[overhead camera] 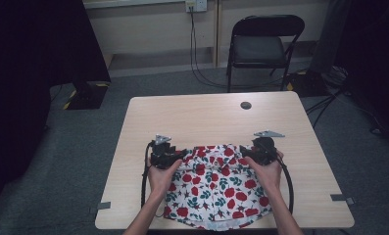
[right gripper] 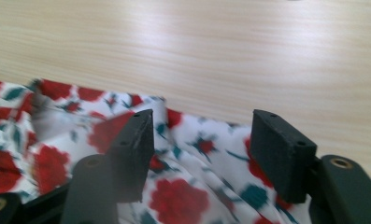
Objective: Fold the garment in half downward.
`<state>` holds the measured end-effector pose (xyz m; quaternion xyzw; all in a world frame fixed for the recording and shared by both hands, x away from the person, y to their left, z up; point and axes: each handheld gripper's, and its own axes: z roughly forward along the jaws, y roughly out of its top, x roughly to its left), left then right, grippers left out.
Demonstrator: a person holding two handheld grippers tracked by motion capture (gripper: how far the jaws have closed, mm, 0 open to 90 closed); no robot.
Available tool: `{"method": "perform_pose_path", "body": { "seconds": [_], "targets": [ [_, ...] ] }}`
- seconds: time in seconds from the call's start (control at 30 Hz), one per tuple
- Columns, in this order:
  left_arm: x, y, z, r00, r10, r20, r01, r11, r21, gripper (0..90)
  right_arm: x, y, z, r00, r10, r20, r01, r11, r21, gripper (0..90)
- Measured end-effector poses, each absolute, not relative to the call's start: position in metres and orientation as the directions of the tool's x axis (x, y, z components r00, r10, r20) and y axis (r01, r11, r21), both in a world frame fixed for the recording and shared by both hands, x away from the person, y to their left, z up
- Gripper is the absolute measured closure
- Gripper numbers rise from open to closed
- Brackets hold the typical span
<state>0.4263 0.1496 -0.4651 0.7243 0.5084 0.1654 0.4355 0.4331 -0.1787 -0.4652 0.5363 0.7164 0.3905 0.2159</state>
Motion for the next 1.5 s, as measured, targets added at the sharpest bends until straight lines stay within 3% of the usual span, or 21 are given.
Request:
{"method": "perform_pose_path", "body": {
  "seconds": [0.43, 1.03, 1.23, 1.3, 1.5],
  "targets": [
    [0.475, 0.111, -0.480, 0.420, 0.875, -0.242, 0.671, -0.120, 0.732, 47.9, 0.481, -0.135, -0.473, -0.370, 0.919, 0.134, 0.667, 0.163, 0.727, 48.3],
    [0.467, 0.103, -0.497, 0.439, 0.868, -0.230, 0.691, -0.163, 0.704, 47.7, 0.482, -0.135, -0.498, -0.378, 0.910, 0.169, 0.707, 0.165, 0.688, 53.7],
    [0.463, 0.103, -0.498, 0.449, 0.864, -0.229, 0.691, -0.172, 0.702, 56.2, 0.477, -0.137, -0.496, -0.398, 0.903, 0.165, 0.695, 0.179, 0.697, 65.4],
    [0.461, 0.101, -0.497, 0.458, 0.861, -0.224, 0.684, -0.180, 0.707, 63.7, 0.476, -0.137, -0.495, -0.406, 0.899, 0.166, 0.691, 0.183, 0.699, 73.4],
    [0.457, 0.102, -0.495, 0.475, 0.856, -0.203, 0.669, -0.202, 0.715, 79.8, 0.472, -0.137, -0.493, -0.416, 0.896, 0.156, 0.676, 0.189, 0.712, 84.0]
  ]
}}
